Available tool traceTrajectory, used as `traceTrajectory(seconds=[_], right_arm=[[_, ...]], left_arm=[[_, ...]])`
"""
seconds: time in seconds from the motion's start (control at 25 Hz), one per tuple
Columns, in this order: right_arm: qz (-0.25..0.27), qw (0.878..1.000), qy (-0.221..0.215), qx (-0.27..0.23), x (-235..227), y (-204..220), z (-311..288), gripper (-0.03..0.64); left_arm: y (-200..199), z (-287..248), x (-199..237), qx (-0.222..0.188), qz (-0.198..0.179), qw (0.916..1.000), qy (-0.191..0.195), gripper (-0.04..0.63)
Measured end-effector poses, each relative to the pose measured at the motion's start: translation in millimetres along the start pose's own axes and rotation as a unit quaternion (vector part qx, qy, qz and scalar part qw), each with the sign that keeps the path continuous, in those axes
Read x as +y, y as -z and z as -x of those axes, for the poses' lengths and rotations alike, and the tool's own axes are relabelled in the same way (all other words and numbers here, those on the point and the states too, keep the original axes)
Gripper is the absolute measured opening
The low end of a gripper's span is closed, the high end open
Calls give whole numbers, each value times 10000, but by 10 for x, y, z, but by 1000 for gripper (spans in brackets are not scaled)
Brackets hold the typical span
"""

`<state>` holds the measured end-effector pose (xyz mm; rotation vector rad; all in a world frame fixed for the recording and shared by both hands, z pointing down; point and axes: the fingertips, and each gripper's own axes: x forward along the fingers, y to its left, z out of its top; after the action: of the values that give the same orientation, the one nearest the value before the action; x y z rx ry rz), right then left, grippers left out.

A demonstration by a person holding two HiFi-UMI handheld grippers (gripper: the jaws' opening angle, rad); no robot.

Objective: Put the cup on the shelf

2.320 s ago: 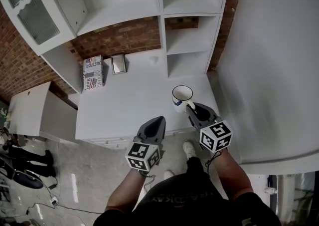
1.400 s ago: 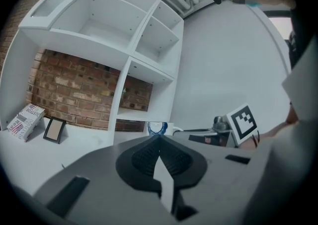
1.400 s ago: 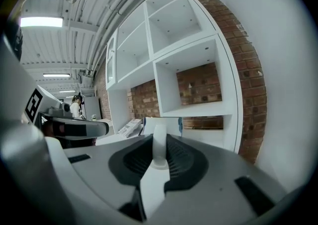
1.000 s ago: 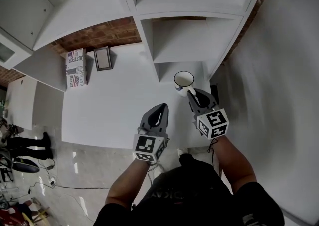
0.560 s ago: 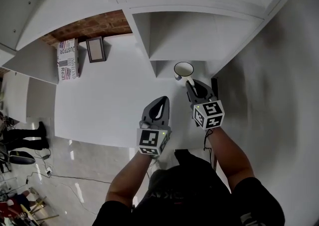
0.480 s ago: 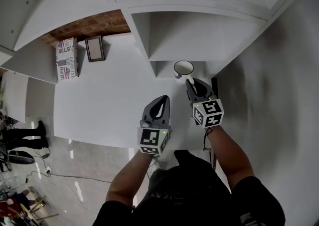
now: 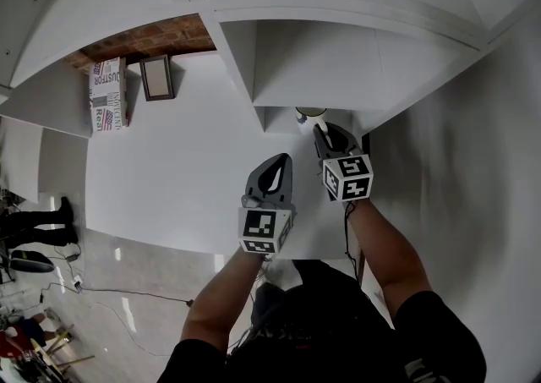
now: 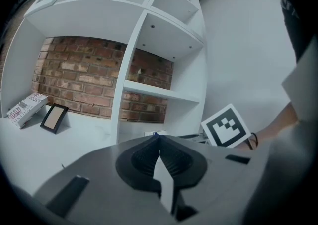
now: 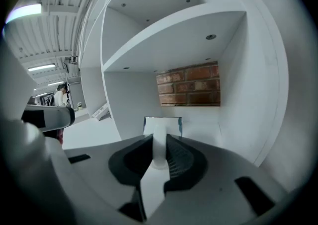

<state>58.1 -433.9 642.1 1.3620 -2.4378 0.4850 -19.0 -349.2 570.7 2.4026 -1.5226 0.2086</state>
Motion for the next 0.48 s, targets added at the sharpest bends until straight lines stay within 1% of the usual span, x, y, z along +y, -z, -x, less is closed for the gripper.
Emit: traceTrajectory(seconds=[0.24,0.48], right_arm=[[-72,10000,51,0,-56,0,-146,58],[-44,10000,68,-16,-66,-2,-247,58]], left_arm=[[92,-27,20,153,11,9999,21,5],[67,-55,39,142,30,9999,2,5]])
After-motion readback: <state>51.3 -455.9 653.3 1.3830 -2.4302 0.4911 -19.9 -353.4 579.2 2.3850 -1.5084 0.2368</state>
